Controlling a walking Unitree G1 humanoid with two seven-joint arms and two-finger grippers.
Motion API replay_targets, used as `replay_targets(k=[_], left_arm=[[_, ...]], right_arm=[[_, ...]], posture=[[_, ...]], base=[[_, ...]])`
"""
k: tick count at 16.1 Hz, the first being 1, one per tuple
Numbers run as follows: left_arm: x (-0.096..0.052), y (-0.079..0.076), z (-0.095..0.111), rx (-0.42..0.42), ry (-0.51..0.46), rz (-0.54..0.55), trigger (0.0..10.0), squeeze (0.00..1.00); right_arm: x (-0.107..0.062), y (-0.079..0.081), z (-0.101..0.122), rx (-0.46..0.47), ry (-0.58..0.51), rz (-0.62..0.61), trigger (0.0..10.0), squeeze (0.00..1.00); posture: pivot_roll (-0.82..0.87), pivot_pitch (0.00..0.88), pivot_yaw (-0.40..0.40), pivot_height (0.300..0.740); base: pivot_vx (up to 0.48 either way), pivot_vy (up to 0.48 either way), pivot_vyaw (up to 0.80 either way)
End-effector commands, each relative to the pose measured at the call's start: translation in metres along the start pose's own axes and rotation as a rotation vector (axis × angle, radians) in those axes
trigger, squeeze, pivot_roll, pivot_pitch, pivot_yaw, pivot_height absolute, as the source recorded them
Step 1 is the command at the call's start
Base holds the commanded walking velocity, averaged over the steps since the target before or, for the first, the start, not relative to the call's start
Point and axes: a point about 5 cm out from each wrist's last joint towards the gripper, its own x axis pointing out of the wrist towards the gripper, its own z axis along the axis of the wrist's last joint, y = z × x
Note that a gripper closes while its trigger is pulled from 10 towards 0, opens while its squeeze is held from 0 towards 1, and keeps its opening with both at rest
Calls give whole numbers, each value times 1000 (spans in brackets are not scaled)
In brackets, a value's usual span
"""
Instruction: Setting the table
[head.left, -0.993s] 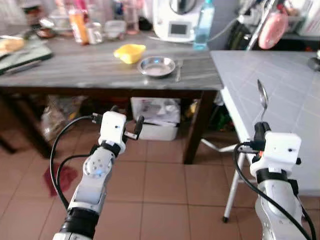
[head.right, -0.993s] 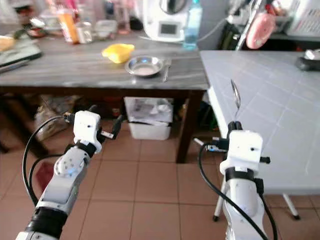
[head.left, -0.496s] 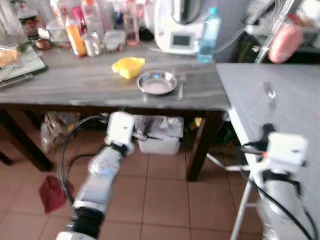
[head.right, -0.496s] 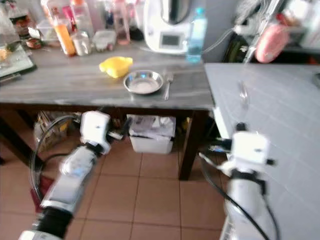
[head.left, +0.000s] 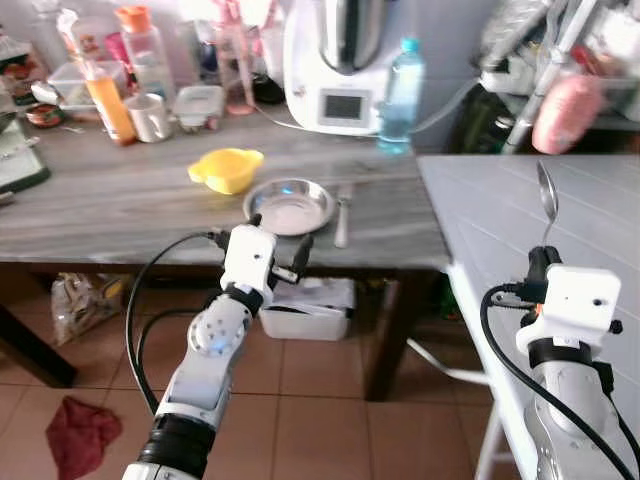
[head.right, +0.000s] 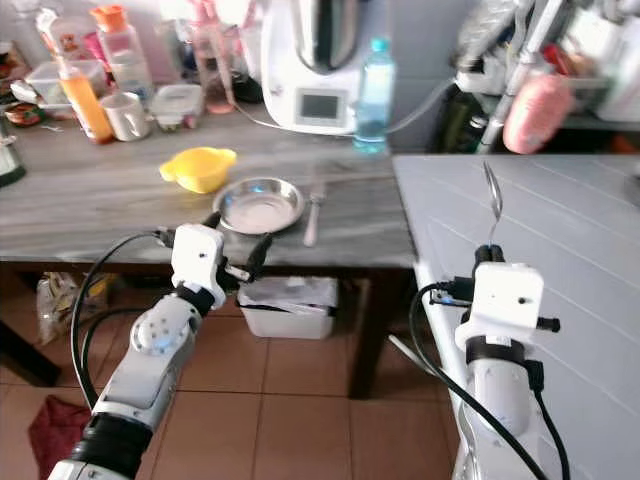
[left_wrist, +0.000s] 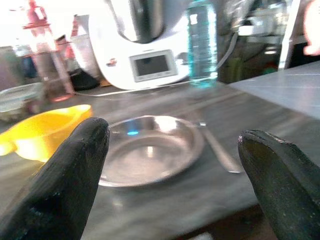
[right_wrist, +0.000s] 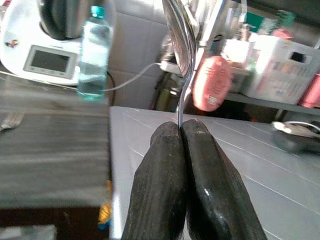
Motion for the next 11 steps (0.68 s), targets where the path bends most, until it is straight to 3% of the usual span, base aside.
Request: replay_targets(k=[1,7,11], left_arm=[[-2,7,0,18,7,11,10000,0],[-2,8,-2,21,22,13,10000,0],[-5,11,-3,18,24,20,10000,0]], right_arm=[[0,4,5,12,-20,12,10000,0],[-1,4,5,17,-17,8,10000,0],[0,4,5,19,-18,7,10000,0]], posture=[[34,92,-6,740],[35,97,-2,740],[39,100,-3,740]], base=[[480,0,0],[469,0,0],[72,0,0]])
